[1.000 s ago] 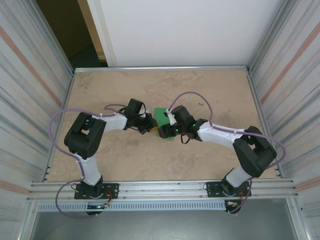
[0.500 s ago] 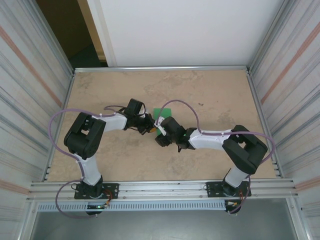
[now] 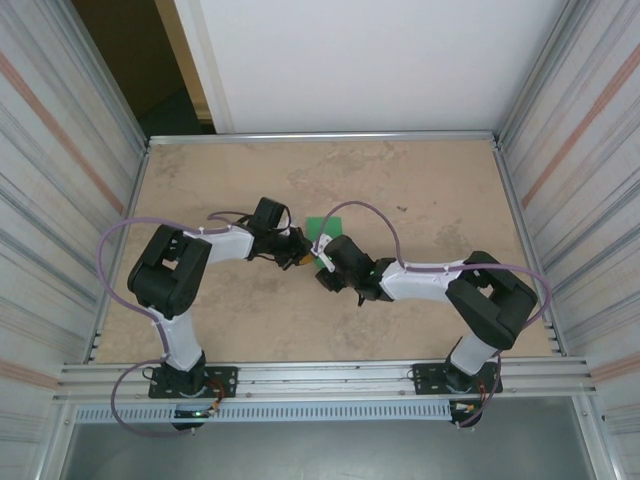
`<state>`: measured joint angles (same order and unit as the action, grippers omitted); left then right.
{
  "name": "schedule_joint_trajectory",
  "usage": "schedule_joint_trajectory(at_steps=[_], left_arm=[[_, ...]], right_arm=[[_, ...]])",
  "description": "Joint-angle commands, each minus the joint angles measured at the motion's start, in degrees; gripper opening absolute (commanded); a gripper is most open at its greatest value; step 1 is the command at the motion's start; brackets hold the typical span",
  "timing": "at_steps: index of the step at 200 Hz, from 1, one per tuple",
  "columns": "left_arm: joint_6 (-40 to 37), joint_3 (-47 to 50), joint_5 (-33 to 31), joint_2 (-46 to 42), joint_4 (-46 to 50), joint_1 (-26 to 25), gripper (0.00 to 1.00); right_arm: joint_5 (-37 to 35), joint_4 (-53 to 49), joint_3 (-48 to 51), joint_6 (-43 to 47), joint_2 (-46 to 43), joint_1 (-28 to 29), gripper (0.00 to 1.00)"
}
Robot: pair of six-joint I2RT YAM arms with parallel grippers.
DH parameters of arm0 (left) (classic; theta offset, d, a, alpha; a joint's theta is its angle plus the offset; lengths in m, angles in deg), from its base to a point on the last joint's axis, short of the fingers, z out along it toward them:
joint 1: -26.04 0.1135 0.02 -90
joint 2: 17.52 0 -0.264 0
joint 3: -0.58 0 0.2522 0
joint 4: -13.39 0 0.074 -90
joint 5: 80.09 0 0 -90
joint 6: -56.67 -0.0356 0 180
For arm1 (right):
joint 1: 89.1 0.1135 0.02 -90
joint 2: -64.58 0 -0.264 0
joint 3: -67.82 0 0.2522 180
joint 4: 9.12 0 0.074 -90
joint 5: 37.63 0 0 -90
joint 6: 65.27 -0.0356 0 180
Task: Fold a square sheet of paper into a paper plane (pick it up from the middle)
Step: Third fold the triangle at the center of the table.
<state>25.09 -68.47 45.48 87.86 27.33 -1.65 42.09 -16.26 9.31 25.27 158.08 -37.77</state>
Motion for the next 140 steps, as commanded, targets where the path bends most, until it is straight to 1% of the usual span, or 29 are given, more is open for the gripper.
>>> schedule_joint_trajectory(at_steps=[1,49,74,108,140], left_arm=[[0.14,-1.22,0.63,-0.71,1.58,0.44,0.1],[0.13,-1.2,0.86,-0.76,1.44,0.44,0.1],[0.24,-1.09,0.98,-0.71,1.4,0.44,0.1],[0.38,-0.96,1.06,-0.79,1.22,0.48,0.1],[0.15,-0.95,1.16,-0.75,1.51,0.44,0.13]], right_arm=[[2.28,0.81,0.38,0.23,-1.81,-0.57,0.46],[4.75,0.11,-0.84,0.41,-0.72,-0.7,0.33],[6.05,0.07,-1.37,0.58,-0.44,-0.7,0.32],[6.31,-0.51,-2.17,1.16,0.31,-0.69,0.27],[6.93,-0.71,-2.24,1.51,0.35,-0.71,0.17]])
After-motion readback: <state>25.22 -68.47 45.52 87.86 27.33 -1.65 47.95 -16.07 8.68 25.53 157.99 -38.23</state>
